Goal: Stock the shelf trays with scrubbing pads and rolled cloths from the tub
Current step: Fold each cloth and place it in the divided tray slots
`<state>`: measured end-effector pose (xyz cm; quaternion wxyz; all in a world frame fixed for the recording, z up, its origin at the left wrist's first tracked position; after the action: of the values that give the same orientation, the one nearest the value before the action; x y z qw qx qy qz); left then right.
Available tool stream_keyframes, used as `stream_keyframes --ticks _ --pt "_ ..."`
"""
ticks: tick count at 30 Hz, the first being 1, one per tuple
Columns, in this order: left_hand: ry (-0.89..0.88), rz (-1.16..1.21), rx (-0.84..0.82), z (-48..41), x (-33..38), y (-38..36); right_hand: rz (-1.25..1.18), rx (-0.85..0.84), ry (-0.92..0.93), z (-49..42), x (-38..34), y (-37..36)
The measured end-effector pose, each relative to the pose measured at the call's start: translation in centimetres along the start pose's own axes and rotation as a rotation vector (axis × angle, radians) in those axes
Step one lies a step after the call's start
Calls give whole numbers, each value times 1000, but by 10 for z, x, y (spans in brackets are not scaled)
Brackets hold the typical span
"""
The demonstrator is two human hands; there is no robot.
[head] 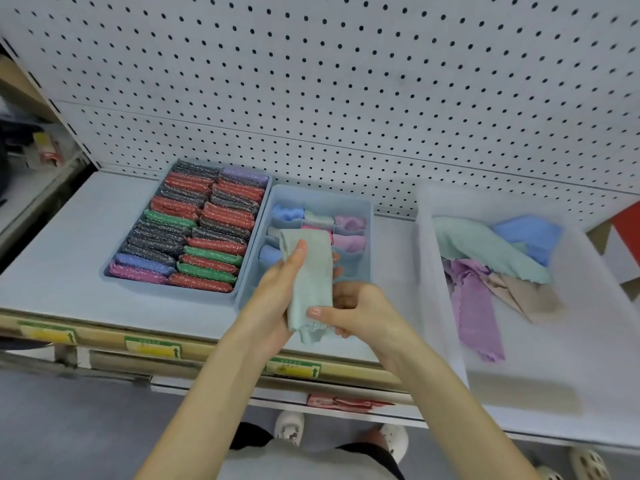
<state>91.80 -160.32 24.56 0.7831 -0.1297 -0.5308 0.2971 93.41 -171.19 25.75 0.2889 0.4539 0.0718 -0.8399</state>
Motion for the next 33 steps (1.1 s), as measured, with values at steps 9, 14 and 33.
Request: stream_keyframes --ticks 9,14,33 --pt "3 44 -83 5 2 9 86 185 214 0 -5 9" --pt "22 -19 -121 7 3 10 209 220 291 -4 -3 11" --pt "-9 -247 -213 11 23 4 -127 -52 132 11 1 5"
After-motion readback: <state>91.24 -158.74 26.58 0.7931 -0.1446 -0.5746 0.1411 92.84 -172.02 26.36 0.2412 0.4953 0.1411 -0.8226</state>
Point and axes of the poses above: each hand's wrist, its own z-axis away from the middle knuckle, its own y-axis out of the back of the hand, x = y × z, the point moved 6 cm from there along -z, towards the middle knuckle, and after that the axes turned 5 degrees about -y, right-handed, at the moved point
